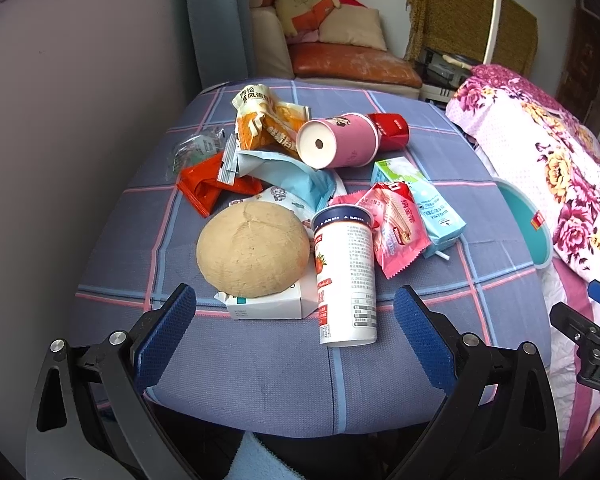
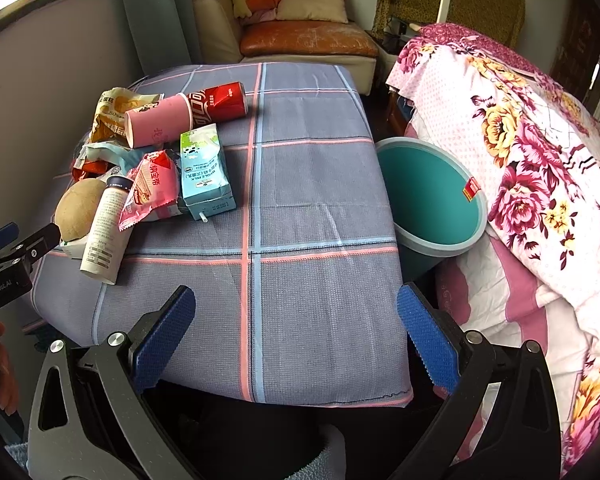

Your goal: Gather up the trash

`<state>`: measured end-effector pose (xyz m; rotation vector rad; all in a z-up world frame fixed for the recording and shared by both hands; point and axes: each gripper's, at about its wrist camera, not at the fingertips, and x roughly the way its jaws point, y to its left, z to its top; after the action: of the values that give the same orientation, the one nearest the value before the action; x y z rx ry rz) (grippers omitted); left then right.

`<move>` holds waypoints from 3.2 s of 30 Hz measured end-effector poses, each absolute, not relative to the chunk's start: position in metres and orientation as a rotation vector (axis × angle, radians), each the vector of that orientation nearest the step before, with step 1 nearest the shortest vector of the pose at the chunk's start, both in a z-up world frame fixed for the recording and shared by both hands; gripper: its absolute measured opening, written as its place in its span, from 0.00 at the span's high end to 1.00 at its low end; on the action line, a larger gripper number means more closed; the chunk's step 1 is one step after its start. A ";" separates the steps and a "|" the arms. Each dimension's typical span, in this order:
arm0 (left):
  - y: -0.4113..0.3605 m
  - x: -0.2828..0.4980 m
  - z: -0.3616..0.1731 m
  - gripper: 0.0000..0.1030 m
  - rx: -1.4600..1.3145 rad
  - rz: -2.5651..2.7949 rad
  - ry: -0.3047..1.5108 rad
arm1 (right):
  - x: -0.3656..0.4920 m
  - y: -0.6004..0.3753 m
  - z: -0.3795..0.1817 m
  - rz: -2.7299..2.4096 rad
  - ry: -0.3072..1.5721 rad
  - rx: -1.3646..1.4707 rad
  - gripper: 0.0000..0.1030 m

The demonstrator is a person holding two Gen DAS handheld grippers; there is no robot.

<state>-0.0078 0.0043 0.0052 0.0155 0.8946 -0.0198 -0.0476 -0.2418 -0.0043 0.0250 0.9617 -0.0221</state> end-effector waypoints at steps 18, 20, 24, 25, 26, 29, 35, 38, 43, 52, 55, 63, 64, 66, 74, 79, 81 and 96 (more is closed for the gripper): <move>0.007 -0.005 0.000 0.04 -0.016 -0.024 0.913 | -0.045 -0.242 -0.007 -0.025 0.972 0.025 0.06; 0.007 -0.005 0.000 0.04 -0.017 -0.024 0.914 | -0.045 -0.242 -0.007 -0.025 0.973 0.025 0.06; 0.008 -0.005 0.001 0.04 -0.018 -0.026 0.915 | -0.045 -0.242 -0.007 -0.025 0.972 0.024 0.06; 0.008 -0.005 0.001 0.04 -0.018 -0.028 0.917 | -0.045 -0.242 -0.007 -0.024 0.972 0.023 0.06; 0.008 -0.005 0.001 0.04 -0.016 -0.030 0.919 | -0.044 -0.242 -0.007 -0.023 0.973 0.022 0.06; 0.008 -0.005 0.001 0.04 -0.014 -0.034 0.920 | -0.043 -0.243 -0.007 -0.019 0.976 0.023 0.06; 0.008 -0.001 0.000 0.04 -0.002 -0.045 0.930 | -0.036 -0.245 -0.007 -0.019 0.984 0.023 0.06; 0.008 0.003 -0.004 0.04 -0.004 -0.061 0.948 | -0.033 -0.245 -0.008 -0.017 0.987 0.028 0.06; 0.009 0.014 -0.007 0.04 0.007 -0.086 0.975 | -0.023 -0.250 -0.013 -0.013 1.004 0.047 0.06; -0.011 0.036 -0.010 0.27 0.077 -0.166 1.025 | -0.007 -0.269 -0.026 -0.002 1.036 0.117 0.06; -0.019 0.045 -0.019 0.47 0.075 -0.196 1.077 | -0.003 -0.275 -0.030 0.006 1.047 0.141 0.06; -0.036 0.060 -0.046 0.47 0.123 -0.197 1.168 | 0.005 -0.285 -0.038 0.020 1.064 0.184 0.06; -0.036 0.063 -0.049 0.47 0.123 -0.190 1.177 | 0.006 -0.285 -0.039 0.022 1.066 0.186 0.06; -0.036 0.068 -0.054 0.46 0.119 -0.189 1.190 | 0.008 -0.285 -0.040 0.024 1.073 0.186 0.06; -0.029 0.067 -0.047 0.52 0.064 -0.235 1.157 | 0.019 -0.277 -0.040 0.030 1.094 0.164 0.06; -0.012 0.061 -0.011 0.52 0.019 -0.270 1.063 | 0.036 -0.261 -0.032 0.058 1.089 0.127 0.06; 0.000 0.063 0.003 0.52 -0.005 -0.268 1.020 | 0.047 -0.250 -0.027 0.082 1.093 0.109 0.06; 0.075 0.112 0.015 0.52 -0.156 -0.225 0.968 | 0.154 -0.168 -0.048 0.234 1.261 0.007 0.41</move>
<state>0.1119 0.0748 0.0147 -0.1556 0.9682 -0.2250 0.1535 -0.1676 -0.0481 0.0070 1.2609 0.2338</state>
